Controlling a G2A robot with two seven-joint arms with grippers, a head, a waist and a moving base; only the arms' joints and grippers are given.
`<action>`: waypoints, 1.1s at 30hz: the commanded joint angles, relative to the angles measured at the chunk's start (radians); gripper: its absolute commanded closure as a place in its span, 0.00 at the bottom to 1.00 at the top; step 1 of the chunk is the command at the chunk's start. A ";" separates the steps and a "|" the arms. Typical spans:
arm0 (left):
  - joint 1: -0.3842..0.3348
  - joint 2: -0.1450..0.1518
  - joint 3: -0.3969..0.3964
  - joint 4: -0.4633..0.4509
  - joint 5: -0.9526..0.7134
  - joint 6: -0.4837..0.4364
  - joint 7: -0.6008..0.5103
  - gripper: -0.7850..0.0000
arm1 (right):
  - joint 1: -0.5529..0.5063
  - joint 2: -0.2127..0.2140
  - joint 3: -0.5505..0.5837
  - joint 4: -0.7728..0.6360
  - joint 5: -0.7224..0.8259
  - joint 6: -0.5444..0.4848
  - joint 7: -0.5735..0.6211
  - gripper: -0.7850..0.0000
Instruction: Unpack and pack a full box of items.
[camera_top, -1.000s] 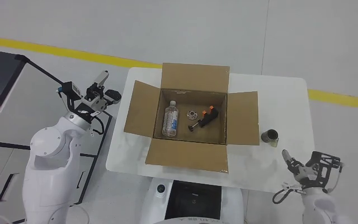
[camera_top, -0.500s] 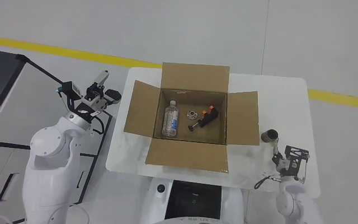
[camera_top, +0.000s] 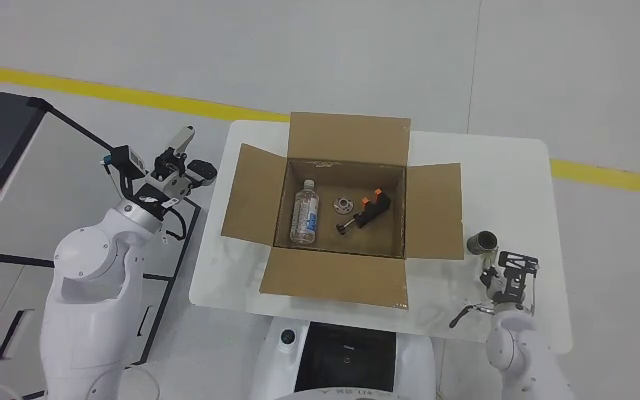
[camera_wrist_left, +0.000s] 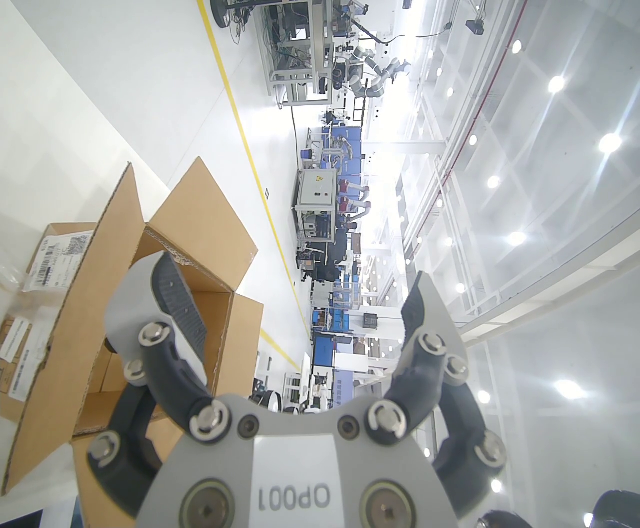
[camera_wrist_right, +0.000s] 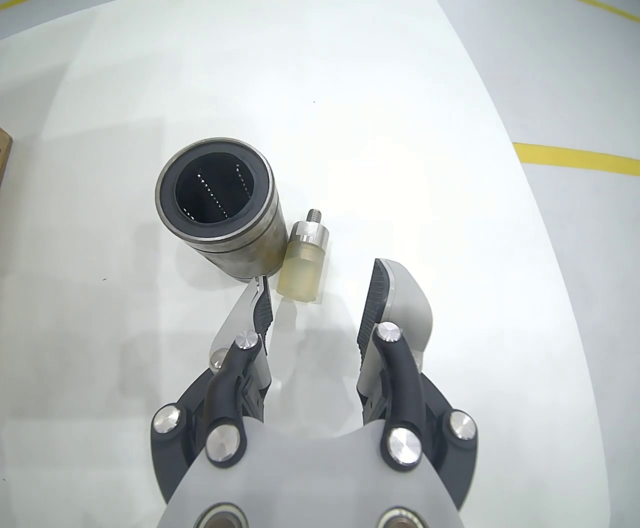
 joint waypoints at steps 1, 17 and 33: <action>0.000 0.000 0.000 0.000 0.000 0.000 0.000 0.00 | 0.004 0.001 0.002 0.004 -0.012 -0.007 0.002 0.56; 0.000 0.000 0.000 0.000 0.000 0.000 0.000 0.00 | 0.107 -0.011 -0.060 0.120 -0.019 0.031 0.008 0.57; 0.000 0.000 0.000 0.000 0.000 0.000 0.000 0.00 | 0.093 -0.017 -0.045 0.111 0.017 0.079 -0.014 1.00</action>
